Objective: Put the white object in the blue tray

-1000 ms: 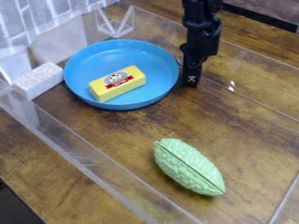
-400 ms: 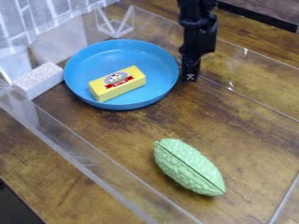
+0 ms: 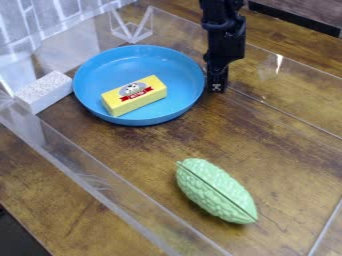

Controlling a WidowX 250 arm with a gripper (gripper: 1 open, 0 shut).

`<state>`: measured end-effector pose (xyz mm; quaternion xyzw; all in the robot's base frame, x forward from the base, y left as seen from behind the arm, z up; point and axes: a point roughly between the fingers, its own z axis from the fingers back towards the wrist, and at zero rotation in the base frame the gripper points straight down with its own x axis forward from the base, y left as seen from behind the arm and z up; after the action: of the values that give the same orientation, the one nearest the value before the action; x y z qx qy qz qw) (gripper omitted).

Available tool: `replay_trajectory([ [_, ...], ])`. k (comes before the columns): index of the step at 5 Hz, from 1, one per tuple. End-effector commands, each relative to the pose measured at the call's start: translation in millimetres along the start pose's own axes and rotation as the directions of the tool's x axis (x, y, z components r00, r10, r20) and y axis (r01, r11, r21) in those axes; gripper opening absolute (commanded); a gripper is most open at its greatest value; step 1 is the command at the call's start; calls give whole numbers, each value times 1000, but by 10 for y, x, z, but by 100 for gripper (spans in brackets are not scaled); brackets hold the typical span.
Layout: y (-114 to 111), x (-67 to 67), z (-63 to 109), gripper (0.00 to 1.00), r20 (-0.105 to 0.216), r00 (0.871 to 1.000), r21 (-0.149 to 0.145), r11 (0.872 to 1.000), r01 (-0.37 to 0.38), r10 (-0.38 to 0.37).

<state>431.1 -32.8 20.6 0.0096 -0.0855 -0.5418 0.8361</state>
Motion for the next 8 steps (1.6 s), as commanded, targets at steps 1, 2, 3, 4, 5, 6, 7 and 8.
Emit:
replay_trajectory([
  [1,36,-87,43,0,11,1000,2,1000,-9,9],
  [2,53,-82,35,0,24,1000,0,1000,6,-6],
  [3,66,-75,26,0,38,999,-2,1000,21,-21],
  [4,70,-72,10,0,52,998,-5,999,35,-34],
  [5,79,-69,-13,0,65,997,-8,999,49,-48],
  [6,93,-65,-29,0,78,995,-10,998,64,-63],
  [7,116,-61,-40,0,91,993,-13,997,79,-77],
  [8,134,-56,-51,0,106,990,-16,995,94,-92],
])
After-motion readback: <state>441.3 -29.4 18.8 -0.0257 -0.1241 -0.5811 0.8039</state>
